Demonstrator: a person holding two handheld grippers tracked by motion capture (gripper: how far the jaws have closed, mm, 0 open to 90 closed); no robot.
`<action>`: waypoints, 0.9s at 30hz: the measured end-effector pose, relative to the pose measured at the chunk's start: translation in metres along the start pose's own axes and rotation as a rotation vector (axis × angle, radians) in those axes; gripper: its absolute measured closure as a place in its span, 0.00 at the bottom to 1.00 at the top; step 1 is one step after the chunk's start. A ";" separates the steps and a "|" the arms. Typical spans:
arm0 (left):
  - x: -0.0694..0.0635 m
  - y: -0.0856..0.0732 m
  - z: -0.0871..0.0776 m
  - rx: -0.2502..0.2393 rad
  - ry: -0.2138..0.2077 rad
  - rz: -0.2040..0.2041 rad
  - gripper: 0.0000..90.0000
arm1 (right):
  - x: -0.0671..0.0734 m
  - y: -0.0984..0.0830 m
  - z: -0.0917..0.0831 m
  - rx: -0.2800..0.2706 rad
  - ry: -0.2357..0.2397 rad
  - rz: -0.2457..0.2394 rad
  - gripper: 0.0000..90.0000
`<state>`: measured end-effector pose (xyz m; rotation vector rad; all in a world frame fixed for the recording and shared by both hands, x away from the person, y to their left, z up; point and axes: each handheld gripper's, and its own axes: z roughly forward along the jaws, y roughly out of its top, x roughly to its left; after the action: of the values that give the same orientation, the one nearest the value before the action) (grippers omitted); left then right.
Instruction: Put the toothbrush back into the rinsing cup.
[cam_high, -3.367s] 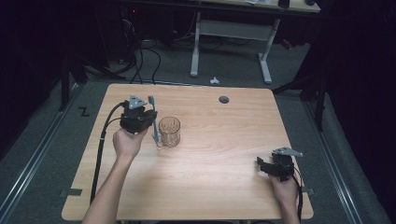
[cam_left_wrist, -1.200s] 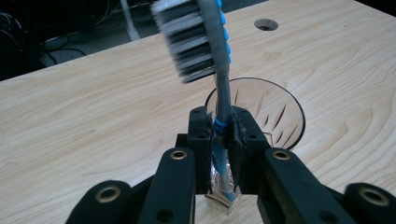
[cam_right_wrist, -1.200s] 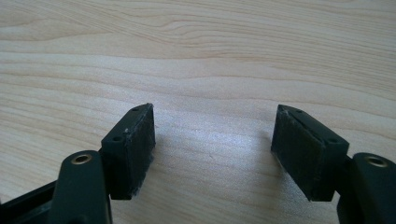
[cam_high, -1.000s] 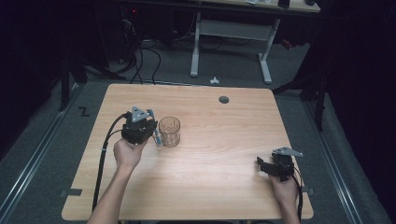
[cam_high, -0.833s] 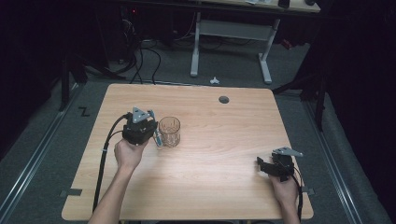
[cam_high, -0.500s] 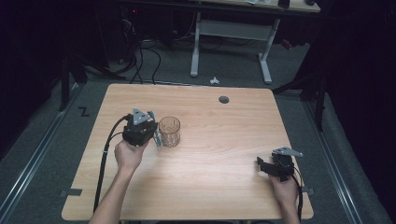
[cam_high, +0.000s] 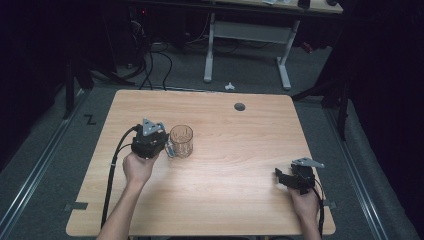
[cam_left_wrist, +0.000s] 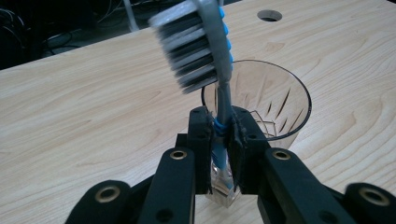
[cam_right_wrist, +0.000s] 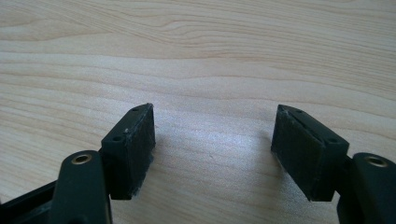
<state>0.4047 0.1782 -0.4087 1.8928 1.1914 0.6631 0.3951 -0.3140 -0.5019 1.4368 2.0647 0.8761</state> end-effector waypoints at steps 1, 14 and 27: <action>0.000 0.000 0.000 0.003 -0.001 -0.001 0.89 | 0.000 0.000 0.000 0.000 0.000 0.000 0.34; 0.003 -0.003 0.001 0.012 -0.022 -0.024 0.87 | 0.000 0.000 0.000 0.000 0.000 0.000 0.34; 0.006 -0.002 0.000 0.021 -0.036 -0.077 0.61 | 0.000 0.000 0.000 0.000 0.000 0.000 0.34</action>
<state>0.4060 0.1838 -0.4102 1.8585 1.2461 0.5750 0.3951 -0.3140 -0.5019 1.4363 2.0650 0.8760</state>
